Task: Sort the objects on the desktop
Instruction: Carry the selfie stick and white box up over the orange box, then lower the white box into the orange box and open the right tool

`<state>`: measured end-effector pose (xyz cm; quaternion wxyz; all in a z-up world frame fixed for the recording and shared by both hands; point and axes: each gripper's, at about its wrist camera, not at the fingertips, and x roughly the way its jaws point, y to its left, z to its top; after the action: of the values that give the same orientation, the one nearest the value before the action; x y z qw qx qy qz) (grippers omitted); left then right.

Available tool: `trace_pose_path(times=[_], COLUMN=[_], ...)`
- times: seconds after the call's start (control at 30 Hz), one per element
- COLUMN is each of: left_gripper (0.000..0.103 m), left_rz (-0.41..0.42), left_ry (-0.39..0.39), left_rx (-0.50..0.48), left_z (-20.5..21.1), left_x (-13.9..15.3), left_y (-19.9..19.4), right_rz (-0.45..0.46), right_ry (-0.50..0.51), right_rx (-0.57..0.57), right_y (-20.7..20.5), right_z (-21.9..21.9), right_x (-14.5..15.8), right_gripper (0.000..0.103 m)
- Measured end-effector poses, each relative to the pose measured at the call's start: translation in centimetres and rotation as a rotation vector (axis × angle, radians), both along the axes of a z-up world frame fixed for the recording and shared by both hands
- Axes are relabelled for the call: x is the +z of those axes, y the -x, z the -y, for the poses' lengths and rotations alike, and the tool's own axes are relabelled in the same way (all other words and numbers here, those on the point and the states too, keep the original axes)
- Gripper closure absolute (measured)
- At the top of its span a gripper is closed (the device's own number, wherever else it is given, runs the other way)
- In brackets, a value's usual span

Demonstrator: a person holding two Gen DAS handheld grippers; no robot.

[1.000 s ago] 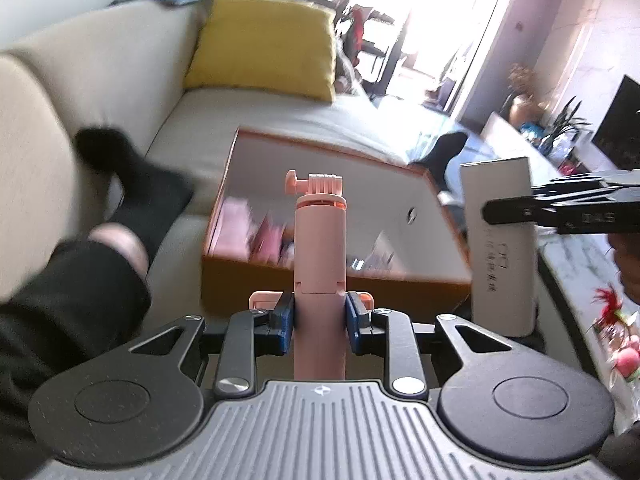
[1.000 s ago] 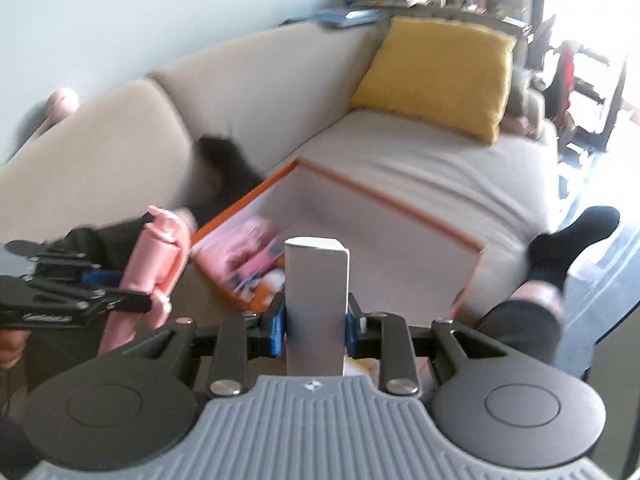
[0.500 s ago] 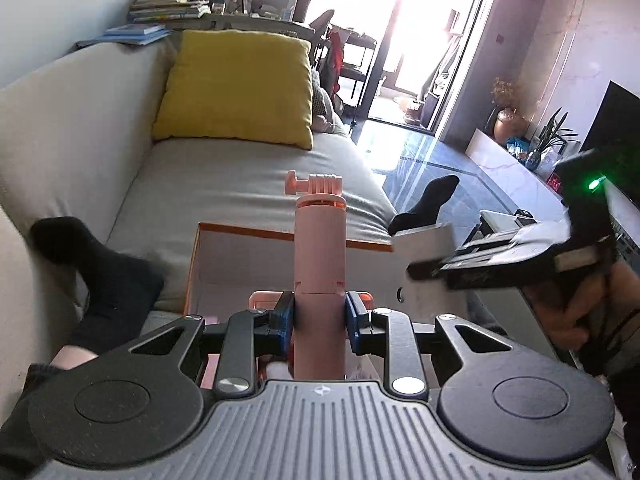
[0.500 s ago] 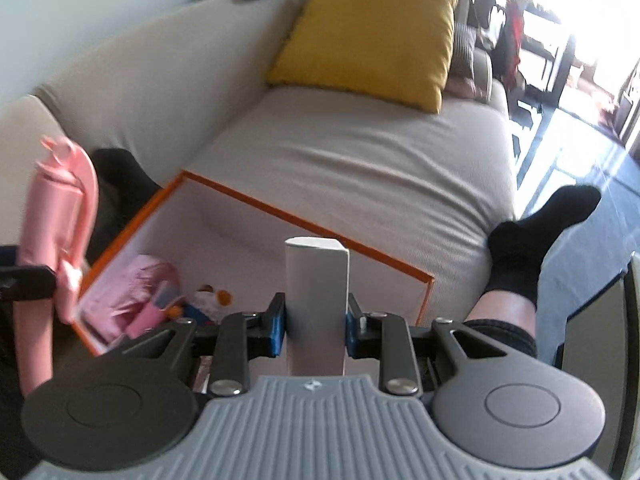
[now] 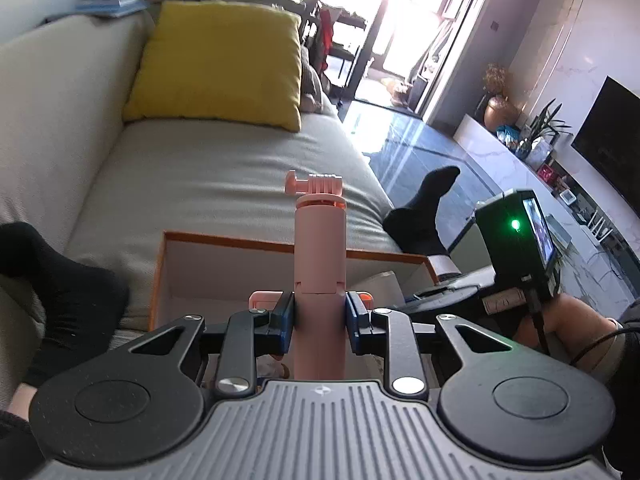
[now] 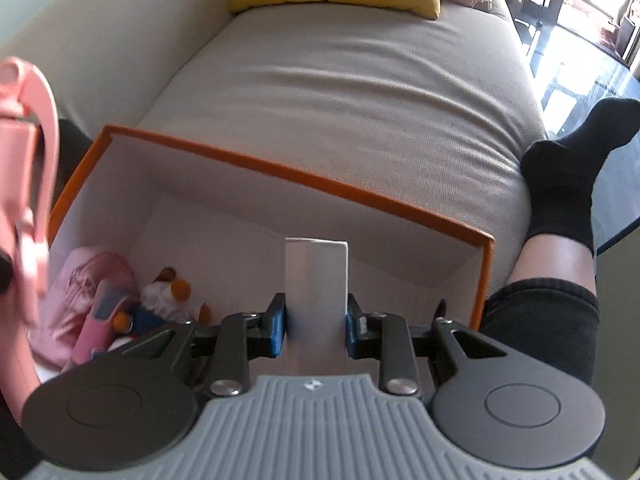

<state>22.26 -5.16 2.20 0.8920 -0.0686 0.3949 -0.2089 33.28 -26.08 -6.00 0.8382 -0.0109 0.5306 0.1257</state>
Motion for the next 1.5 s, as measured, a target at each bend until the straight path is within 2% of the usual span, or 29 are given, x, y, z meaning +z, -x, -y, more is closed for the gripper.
trace_pose_path(times=[0.1,0.23,0.4,0.67,0.83,1.03,1.23,1.3,1.5], left_gripper=[0.073,0.073,0.073,0.073,0.073,0.073,0.073,0.073,0.073], left_rz=[-0.017,-0.035,-0.049,-0.065,-0.084,-0.091,-0.083,-0.088,-0.09], left_ry=[0.003,0.013,0.017,0.022,0.019,0.022,0.039,0.054,0.072], left_rx=[-0.011,-0.022,-0.028,-0.035,-0.04,-0.047,-0.037,-0.037,-0.03], left_z=[0.2,0.1,-0.2,-0.2,-0.1,0.1,0.2,0.1,0.2], left_x=[-0.7,-1.4,-1.8,-2.2,-2.5,-2.6,-2.4,-2.3,-2.1], left_y=[-0.7,-1.1,-1.2,-1.2,-1.4,-1.5,-1.7,-1.9,-2.4], right_rz=[0.005,-0.012,-0.055,-0.072,-0.091,-0.049,-0.01,0.006,0.131], right_ry=[-0.021,-0.107,-0.087,0.069,0.098,0.22,0.38,0.414,0.246], right_rx=[-0.02,-0.028,0.015,0.022,0.045,0.109,0.199,0.242,0.377], right_y=[-0.9,-1.5,-2.1,-2.1,-1.4,-0.2,1.0,1.7,3.1], right_z=[-0.1,0.1,-0.2,-0.7,-0.8,-1.1,-1.5,-1.4,-2.7], right_x=[0.1,-0.2,-1.2,-2.4,-1.8,-0.8,-0.6,-0.6,1.9], right_gripper=[0.073,0.073,0.073,0.068,0.064,0.066,0.082,0.083,0.083])
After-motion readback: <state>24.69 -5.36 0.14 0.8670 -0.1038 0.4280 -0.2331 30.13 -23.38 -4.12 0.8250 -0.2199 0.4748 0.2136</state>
